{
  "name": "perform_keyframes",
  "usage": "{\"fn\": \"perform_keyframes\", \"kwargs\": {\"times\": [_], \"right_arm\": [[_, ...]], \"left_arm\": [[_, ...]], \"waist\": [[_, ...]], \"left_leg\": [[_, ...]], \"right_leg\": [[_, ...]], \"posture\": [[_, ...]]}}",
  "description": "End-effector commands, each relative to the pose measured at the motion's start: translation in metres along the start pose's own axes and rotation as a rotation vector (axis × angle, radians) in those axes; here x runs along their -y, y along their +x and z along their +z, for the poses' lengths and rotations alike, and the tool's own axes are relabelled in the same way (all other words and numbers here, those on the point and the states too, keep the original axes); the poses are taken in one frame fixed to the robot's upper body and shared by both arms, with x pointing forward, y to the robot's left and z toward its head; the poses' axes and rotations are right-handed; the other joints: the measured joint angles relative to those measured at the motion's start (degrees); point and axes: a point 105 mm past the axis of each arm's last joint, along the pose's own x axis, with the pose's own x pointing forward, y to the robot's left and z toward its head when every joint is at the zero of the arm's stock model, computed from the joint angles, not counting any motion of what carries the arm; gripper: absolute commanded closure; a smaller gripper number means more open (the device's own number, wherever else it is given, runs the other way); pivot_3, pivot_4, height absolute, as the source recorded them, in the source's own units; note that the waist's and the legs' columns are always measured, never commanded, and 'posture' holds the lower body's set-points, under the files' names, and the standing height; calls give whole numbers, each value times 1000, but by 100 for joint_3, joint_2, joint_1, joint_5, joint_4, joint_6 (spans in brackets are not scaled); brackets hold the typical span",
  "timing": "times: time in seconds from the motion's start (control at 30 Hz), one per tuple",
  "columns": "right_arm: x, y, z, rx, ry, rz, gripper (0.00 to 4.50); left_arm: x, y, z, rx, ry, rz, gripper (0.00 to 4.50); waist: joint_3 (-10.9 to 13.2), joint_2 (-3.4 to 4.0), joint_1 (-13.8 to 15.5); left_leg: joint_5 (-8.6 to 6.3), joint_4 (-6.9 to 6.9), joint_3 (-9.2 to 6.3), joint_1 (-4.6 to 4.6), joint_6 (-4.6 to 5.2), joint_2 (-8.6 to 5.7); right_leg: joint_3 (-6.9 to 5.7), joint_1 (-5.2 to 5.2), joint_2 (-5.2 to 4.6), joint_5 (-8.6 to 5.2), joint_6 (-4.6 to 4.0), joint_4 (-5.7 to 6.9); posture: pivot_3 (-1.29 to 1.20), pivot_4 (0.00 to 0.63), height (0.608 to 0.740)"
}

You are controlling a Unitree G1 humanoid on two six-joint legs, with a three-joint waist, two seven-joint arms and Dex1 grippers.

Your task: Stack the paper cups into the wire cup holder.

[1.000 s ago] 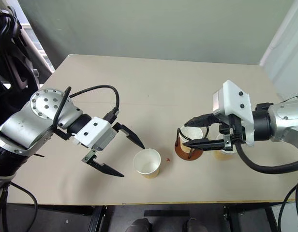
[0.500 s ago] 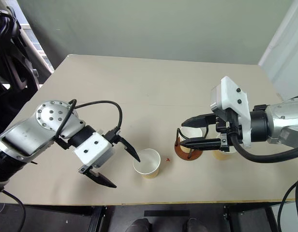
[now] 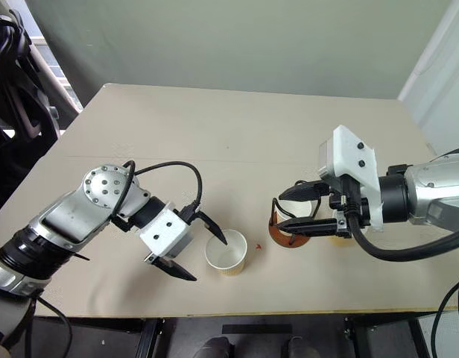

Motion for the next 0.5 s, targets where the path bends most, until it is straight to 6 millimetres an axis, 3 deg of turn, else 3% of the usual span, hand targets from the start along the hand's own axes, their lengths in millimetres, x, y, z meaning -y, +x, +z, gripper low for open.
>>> {"fn": "perform_keyframes", "kwargs": {"times": [0.03, 0.33, 0.5], "right_arm": [[-1, -4, 7, 9, -40, -25, 2183], [-2, -4, 9, 14, -39, -23, 2183], [-3, -4, 9, 17, -37, -21, 2183]], "left_arm": [[1, -6, 3, -7, 5, -7, 1025], [9, -2, 1, 0, -14, -37, 4337], [10, 0, 2, 10, -22, -42, 4459]], "waist": [[0, 0, -2], [0, 0, 1], [0, 0, -1]], "left_leg": [[0, 0, 0, 0, 0, 0], [0, 0, 0, 1, 0, 0], [0, 0, 0, 1, 0, 0]], "right_leg": [[-1, 0, 0, 0, 0, 0], [-1, 0, 0, 0, 0, -1], [0, 0, 0, 0, 0, -1]], "posture": [[0, 150, 740], [0, 150, 740], [0, 150, 740]]}}
